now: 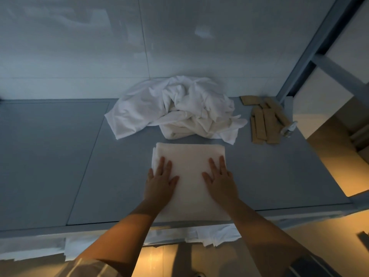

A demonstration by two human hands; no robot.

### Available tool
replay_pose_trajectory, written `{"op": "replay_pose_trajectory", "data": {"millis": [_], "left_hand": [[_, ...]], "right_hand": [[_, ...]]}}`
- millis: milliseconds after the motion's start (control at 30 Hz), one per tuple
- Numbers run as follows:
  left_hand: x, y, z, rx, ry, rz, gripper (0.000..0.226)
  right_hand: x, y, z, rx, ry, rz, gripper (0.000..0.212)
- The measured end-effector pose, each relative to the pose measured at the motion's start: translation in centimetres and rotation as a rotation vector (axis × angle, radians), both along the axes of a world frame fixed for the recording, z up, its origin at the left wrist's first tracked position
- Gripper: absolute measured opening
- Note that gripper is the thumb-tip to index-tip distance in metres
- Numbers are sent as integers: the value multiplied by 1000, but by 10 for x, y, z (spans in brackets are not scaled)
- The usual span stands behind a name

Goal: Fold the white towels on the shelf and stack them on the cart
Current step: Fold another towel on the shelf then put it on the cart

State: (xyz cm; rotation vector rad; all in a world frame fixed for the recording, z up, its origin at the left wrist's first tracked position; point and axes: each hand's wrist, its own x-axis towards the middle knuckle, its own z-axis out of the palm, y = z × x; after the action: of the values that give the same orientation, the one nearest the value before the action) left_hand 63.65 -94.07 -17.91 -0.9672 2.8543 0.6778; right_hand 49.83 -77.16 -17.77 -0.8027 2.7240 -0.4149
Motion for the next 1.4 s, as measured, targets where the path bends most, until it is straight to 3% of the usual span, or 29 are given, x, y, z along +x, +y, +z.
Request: {"op": "replay_pose_trajectory", "data": {"millis": [267, 433, 533, 867, 1033, 1133, 1400], "left_hand": [[9, 12, -2, -11, 12, -59, 63], [16, 30, 2, 34, 55, -1, 61], [19, 41, 5, 49, 14, 9, 61], [16, 46, 13, 146, -61, -25, 64], [24, 60, 18, 191, 56, -46, 58], [21, 79, 21, 169, 84, -70, 57], [-19, 179, 38, 106, 159, -284, 56]], "right_hand": [[19, 26, 6, -117, -1, -42, 64], [39, 42, 10, -266, -220, -423, 92], [49, 52, 13, -244, -249, -550, 97], [71, 82, 10, -345, -355, -641, 91], [77, 105, 11, -450, -465, -576, 93], [84, 124, 17, -556, -427, -575, 83], [89, 229, 36, -593, -267, -744, 72]]}}
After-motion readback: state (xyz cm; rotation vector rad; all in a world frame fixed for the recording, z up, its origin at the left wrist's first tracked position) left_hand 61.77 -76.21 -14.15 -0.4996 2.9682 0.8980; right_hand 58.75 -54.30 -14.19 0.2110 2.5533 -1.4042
